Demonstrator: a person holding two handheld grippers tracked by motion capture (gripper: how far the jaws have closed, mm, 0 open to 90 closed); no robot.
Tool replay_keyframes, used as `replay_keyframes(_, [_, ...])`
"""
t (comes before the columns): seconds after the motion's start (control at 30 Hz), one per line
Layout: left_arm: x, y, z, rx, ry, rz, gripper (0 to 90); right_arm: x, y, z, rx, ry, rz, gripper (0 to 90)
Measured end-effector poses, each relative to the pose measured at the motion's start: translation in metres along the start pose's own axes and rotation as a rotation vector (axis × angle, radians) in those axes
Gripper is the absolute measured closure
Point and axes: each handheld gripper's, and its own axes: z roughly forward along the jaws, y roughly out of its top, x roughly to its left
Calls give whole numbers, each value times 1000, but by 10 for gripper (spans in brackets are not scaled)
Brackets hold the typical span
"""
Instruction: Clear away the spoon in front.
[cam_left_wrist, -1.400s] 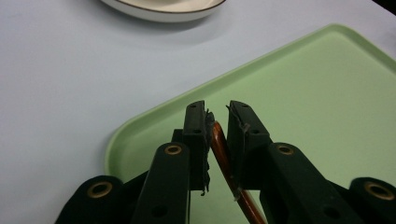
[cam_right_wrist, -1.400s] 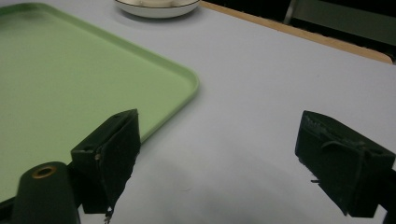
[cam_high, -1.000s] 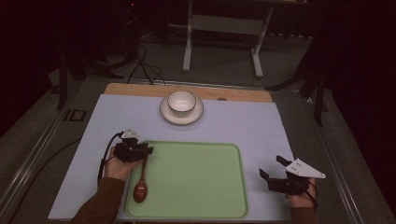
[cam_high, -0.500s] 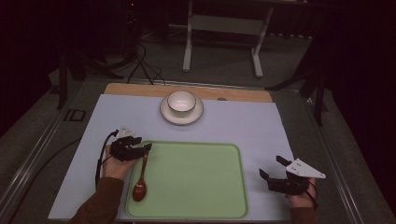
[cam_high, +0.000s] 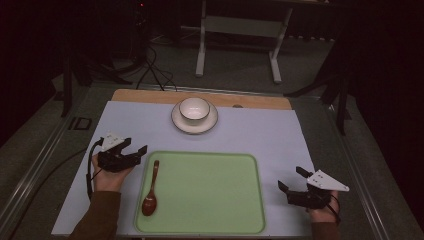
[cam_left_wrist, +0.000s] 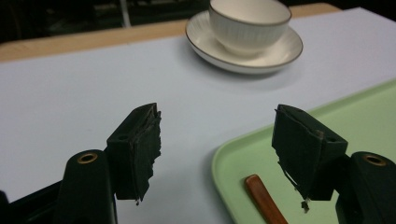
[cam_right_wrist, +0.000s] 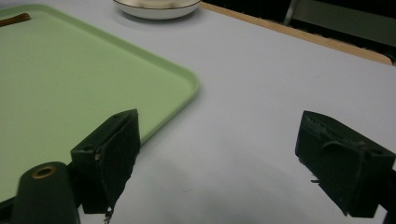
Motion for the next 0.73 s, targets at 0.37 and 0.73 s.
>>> replay_keyframes(0.37, [1, -9, -39, -100, 54, 12, 320, -1, 1, -3, -25, -8, 10, 137])
replay_keyframes(0.73, [5, -26, -63, -153, 121, -6, 314, -1, 1, -4, -34, -12, 8, 136])
